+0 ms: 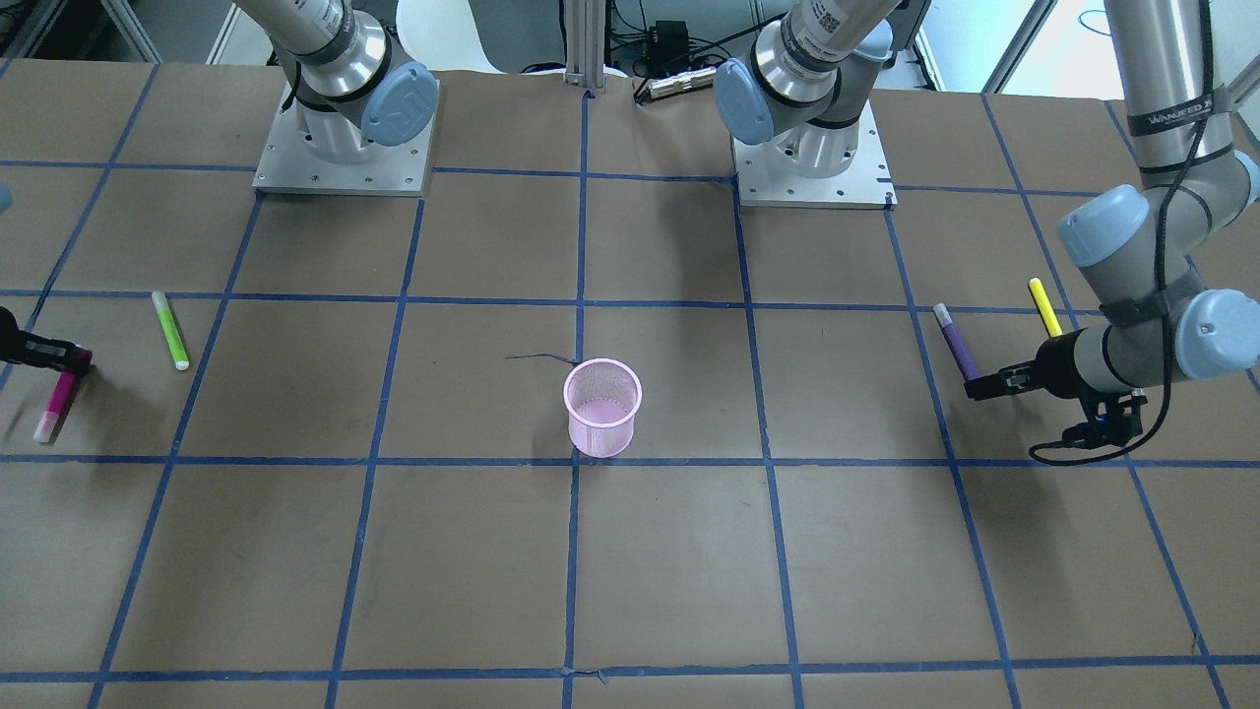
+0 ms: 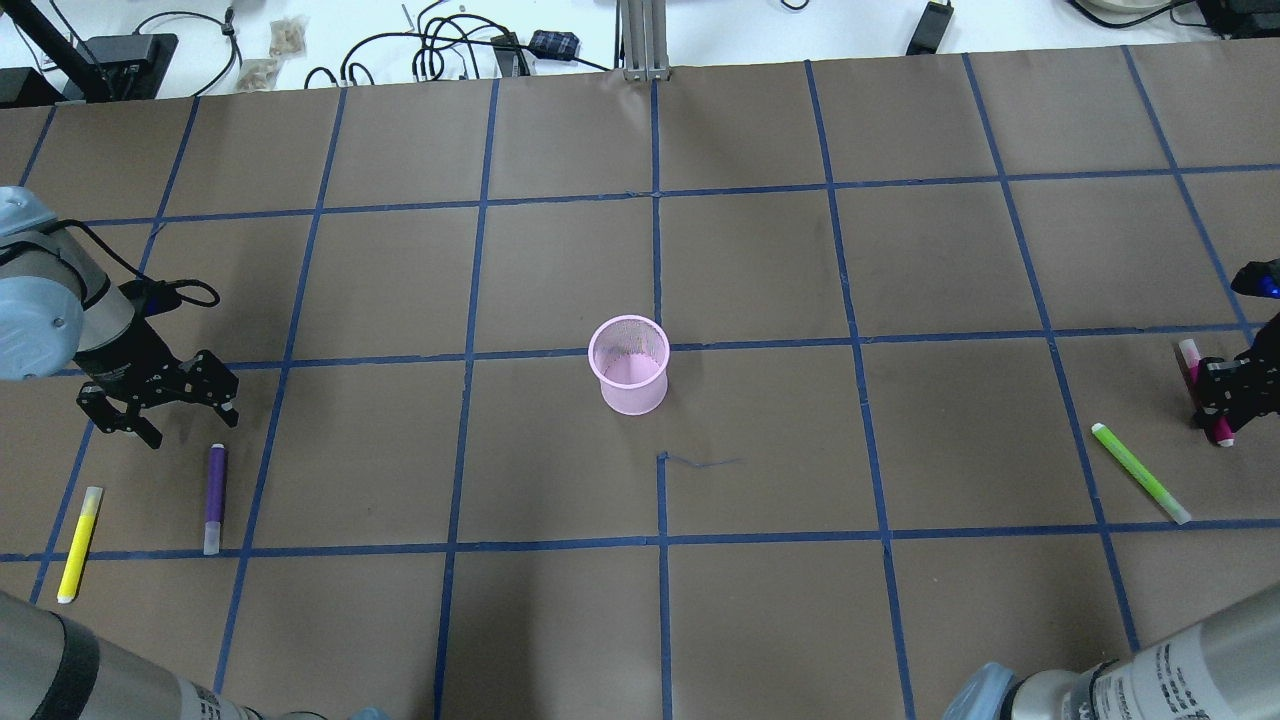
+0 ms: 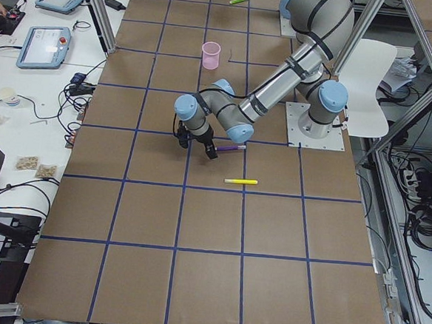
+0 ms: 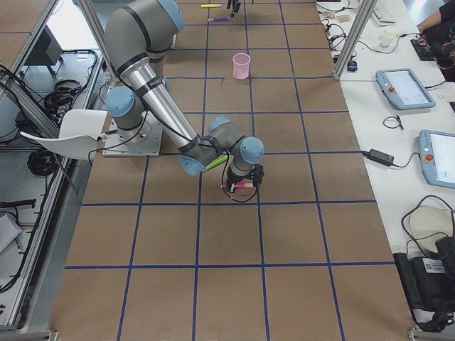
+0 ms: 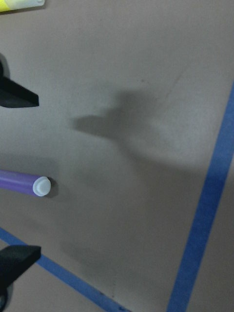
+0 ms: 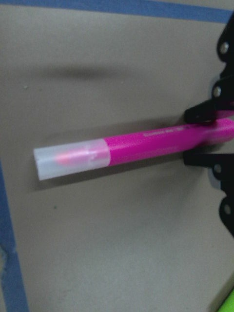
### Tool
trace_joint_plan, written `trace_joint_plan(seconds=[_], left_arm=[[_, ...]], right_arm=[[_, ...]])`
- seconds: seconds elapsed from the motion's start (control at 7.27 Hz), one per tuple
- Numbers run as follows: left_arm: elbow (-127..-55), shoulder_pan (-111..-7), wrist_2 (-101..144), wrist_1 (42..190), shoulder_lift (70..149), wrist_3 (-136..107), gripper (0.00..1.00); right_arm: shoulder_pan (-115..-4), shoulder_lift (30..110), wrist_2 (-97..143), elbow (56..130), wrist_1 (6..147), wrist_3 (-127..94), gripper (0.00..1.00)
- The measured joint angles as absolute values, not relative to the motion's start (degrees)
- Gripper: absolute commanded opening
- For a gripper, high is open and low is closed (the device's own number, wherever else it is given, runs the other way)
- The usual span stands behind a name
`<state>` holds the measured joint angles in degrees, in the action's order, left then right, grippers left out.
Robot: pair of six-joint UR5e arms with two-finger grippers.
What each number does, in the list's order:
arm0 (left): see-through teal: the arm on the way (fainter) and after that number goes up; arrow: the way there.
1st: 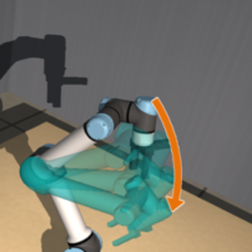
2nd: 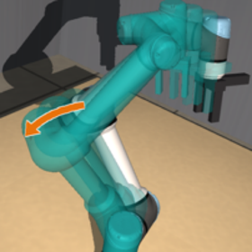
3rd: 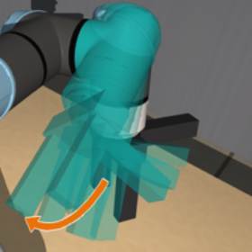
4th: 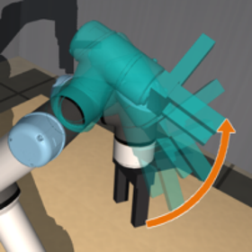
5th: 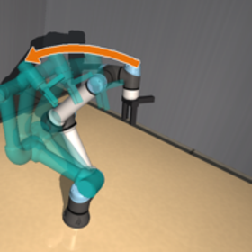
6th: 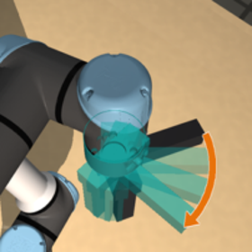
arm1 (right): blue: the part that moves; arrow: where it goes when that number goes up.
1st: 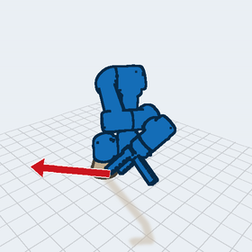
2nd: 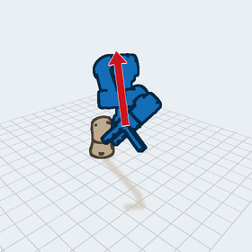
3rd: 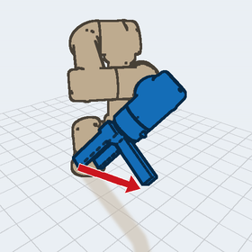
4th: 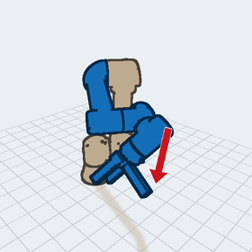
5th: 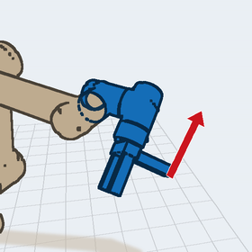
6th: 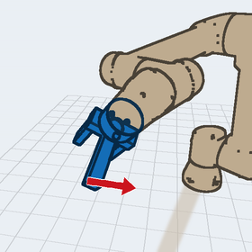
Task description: Insert purple and pink pens into pink cup
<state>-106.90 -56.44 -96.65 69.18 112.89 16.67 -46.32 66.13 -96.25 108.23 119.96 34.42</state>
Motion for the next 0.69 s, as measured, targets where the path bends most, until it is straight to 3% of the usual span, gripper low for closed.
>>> trace_joint_plan(seconds=[0.28,0.41,0.69], left_arm=[[-107.28,-56.14,-96.30,69.80,113.32,16.56,0.99],[-107.90,-55.94,-96.28,69.93,113.56,16.37,0.92],[-109.27,-55.18,-96.44,69.90,113.72,16.69,0.65]], right_arm=[[-46.41,66.84,-98.97,107.41,119.33,34.56,0.00],[-46.88,68.00,-101.34,105.75,117.53,34.71,0.00],[-52.74,72.30,-103.17,100.13,106.89,34.42,0.00]])
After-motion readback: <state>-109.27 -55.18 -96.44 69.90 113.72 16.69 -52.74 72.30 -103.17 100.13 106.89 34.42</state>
